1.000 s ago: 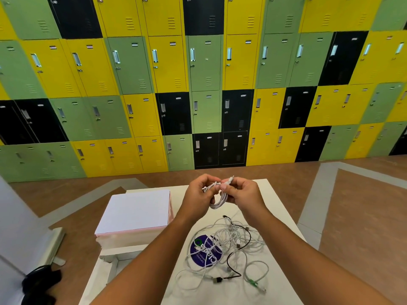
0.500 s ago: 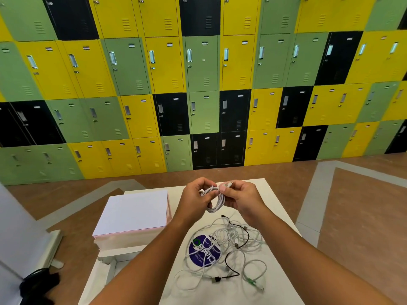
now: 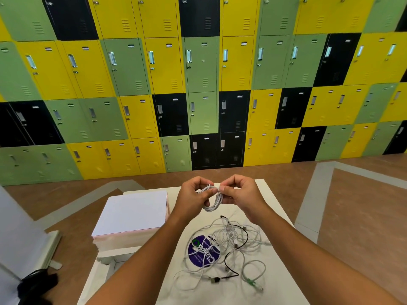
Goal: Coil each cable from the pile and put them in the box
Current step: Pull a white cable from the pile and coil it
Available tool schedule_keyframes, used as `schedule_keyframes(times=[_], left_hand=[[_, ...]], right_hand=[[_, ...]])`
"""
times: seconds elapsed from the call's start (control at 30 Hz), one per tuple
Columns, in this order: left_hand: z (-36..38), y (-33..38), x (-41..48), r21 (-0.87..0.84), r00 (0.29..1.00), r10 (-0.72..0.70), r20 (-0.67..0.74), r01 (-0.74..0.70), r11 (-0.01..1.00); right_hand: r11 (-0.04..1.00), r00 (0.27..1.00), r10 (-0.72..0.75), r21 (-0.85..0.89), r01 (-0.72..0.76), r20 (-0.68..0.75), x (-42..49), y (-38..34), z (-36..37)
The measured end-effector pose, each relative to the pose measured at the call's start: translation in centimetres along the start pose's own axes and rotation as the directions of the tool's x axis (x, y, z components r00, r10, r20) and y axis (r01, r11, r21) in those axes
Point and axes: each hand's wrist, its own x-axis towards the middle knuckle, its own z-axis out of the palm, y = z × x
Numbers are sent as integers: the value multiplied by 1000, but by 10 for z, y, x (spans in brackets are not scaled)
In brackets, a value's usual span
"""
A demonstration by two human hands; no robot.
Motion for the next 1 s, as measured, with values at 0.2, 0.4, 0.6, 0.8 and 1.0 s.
schedule_keyframes(times=[0.2, 0.4, 0.6, 0.8, 1.0], left_hand=[[2, -3, 2, 84, 994, -26, -109, 36, 996], [0, -1, 0, 117, 1000, 2, -18, 0, 993], [2, 1, 1, 135, 1000, 12, 21, -14, 991], [1, -9, 2, 59, 989, -67, -134, 76, 995], [2, -10, 1, 81, 993, -72, -98, 80, 994]], right_hand=[[996, 1000, -20, -82, 20, 3, -2, 0, 7], [981, 998, -55, -190, 51, -17, 1, -5, 4], [968, 999, -47, -246, 46, 4, 4, -8, 1], [979, 998, -58, -195, 59, 10, 2, -4, -1], [955, 992, -128, -268, 129, 21, 6, -2, 1]])
